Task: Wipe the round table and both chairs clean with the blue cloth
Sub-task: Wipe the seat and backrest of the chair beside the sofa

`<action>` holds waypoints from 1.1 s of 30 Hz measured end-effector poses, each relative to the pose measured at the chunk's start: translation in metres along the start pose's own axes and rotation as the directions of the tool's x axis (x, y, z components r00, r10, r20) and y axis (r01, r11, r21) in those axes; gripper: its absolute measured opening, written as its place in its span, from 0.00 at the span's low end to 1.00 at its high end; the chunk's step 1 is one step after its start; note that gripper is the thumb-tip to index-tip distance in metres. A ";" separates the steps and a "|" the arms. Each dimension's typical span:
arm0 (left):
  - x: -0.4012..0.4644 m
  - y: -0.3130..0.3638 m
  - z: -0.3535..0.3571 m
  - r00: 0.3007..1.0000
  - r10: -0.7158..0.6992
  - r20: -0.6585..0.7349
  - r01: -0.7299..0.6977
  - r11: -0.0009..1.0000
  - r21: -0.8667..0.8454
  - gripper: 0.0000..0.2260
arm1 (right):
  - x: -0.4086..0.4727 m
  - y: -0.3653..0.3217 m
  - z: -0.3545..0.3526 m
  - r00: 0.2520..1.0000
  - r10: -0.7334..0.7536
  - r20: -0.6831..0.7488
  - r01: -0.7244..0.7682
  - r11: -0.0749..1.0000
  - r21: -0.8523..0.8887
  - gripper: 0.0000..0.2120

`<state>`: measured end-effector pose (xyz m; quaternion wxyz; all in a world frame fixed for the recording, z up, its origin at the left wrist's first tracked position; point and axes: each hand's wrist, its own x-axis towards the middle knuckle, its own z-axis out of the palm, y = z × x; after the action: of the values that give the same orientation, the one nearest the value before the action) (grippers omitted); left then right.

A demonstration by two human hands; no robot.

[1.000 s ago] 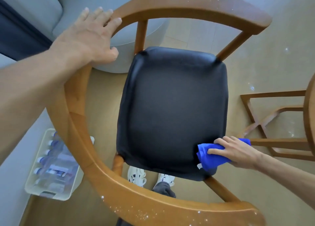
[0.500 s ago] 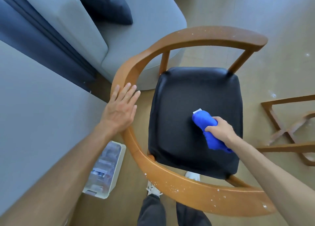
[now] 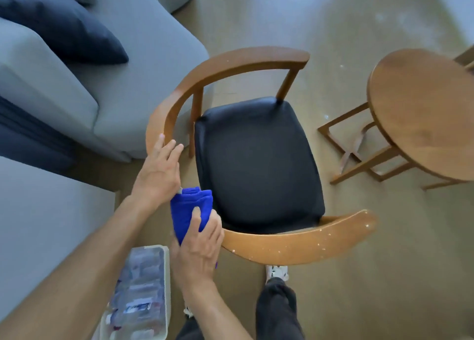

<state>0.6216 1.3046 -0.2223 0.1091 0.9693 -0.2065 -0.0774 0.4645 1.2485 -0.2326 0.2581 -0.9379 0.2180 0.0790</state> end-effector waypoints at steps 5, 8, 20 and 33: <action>-0.001 -0.006 0.012 0.994 0.076 0.079 -0.091 0.972 0.219 0.21 | 0.008 0.006 0.005 0.995 -0.052 -0.082 0.051 0.999 -0.015 0.24; -0.004 -0.001 0.019 0.995 0.042 0.093 -0.066 0.961 0.270 0.22 | 0.009 0.025 -0.007 0.998 -0.036 -0.053 0.032 0.996 -0.079 0.23; -0.034 0.027 0.050 0.983 0.182 -0.032 -0.168 0.953 0.252 0.25 | 0.039 0.293 -0.158 0.964 -0.051 -0.260 -0.047 0.933 -0.357 0.22; -0.065 0.086 0.098 1.000 -0.016 0.012 0.016 1.000 0.022 0.24 | 0.011 0.220 -0.108 0.933 -0.162 -0.323 0.078 0.963 -0.257 0.22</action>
<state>0.5104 1.2378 -0.2896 0.0968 0.9715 -0.2000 -0.0820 0.3791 1.0189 -0.2422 0.1056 -0.9732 0.1902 -0.0748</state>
